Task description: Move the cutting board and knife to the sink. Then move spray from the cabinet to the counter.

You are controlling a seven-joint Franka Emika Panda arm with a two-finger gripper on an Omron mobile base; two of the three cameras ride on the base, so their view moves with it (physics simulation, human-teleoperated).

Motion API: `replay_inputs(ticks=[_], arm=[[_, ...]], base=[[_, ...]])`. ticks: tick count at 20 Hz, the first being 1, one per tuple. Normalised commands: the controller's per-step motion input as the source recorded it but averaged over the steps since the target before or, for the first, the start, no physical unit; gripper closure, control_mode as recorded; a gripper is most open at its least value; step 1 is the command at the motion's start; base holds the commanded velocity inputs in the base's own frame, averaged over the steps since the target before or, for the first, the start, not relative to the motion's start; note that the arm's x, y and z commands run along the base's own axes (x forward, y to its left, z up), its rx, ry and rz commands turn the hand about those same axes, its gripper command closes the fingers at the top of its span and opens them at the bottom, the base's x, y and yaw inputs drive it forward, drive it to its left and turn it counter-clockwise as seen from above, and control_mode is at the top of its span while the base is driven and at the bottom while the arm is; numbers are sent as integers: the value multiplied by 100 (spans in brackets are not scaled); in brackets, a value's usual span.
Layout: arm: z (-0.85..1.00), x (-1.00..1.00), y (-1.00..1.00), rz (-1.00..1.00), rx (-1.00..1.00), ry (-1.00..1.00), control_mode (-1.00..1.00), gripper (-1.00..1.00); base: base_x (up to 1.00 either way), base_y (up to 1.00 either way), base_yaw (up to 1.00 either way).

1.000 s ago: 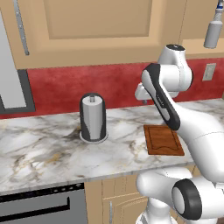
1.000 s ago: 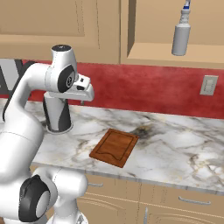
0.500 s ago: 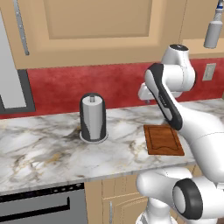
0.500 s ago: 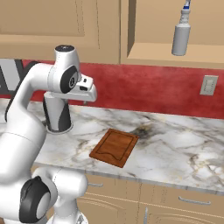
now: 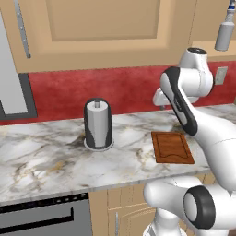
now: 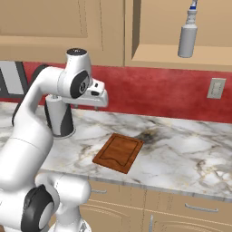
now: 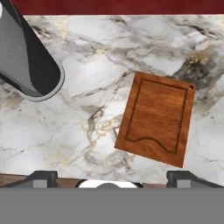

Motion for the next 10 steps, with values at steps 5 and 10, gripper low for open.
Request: replay_inputs(ticks=[5,10], arm=[[-16,0,-29,0,-1,0,-100,-100],[-32,3,-32,0,-3,7,-100,-100]], base=[[0,0,0],[0,0,0]])
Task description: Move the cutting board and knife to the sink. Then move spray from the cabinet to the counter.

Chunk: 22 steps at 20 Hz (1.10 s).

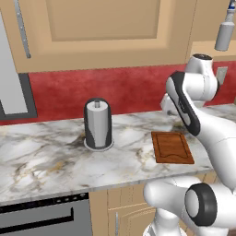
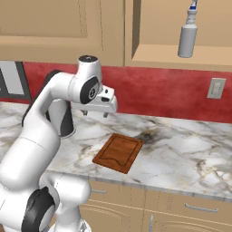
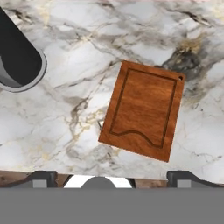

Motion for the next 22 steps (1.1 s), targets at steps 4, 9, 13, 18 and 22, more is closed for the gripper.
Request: replay_inputs(ticks=[4,9,13,18,22], arm=[[-32,11,-16,0,-5,3,-100,-100],[-16,10,-7,0,-2,4,-100,-100],[0,0,0,0,0,0,-100,-100],[0,0,0,0,0,0,-100,-100],[-17,28,0,0,0,0,-100,-100]], base=[[0,0,0],[0,0,0],[0,0,0],[0,0,0],[0,0,0]])
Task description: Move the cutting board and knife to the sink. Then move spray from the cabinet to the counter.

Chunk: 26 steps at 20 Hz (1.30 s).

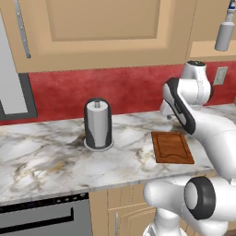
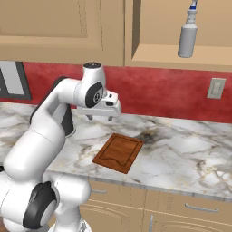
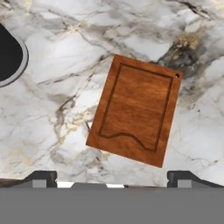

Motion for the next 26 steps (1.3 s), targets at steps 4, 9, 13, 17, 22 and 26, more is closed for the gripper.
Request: replay_inputs(ticks=[4,9,13,17,22,26], arm=[[-44,63,0,0,-1,6,-100,-100],[-63,74,0,0,0,6,-100,-100],[-72,90,0,0,0,5,-100,-100],[-67,81,0,0,0,0,-100,-100],[-48,62,0,0,0,-6,-100,-100],[-27,49,0,0,-4,-3,-100,-100]], base=[[0,0,0],[0,0,0],[0,0,0],[0,0,0],[0,0,0],[0,0,0]])
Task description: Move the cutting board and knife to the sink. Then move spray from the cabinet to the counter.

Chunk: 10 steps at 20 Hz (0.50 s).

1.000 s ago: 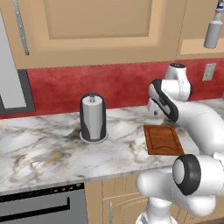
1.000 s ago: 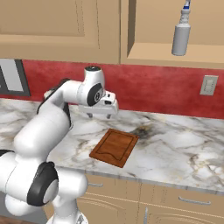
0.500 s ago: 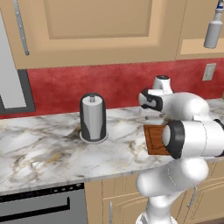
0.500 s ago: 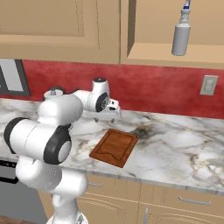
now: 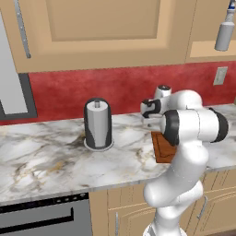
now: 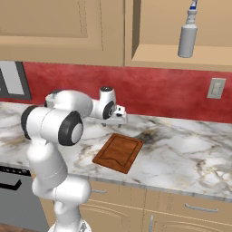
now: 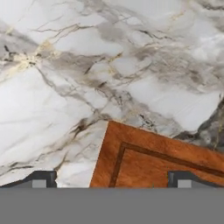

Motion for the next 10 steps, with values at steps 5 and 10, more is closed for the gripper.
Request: replay_inputs(ticks=[5,10], arm=[[-32,43,0,0,-9,0,-100,-100],[-39,30,0,0,-2,0,-100,-100]], base=[[0,0,0],[0,0,0]])
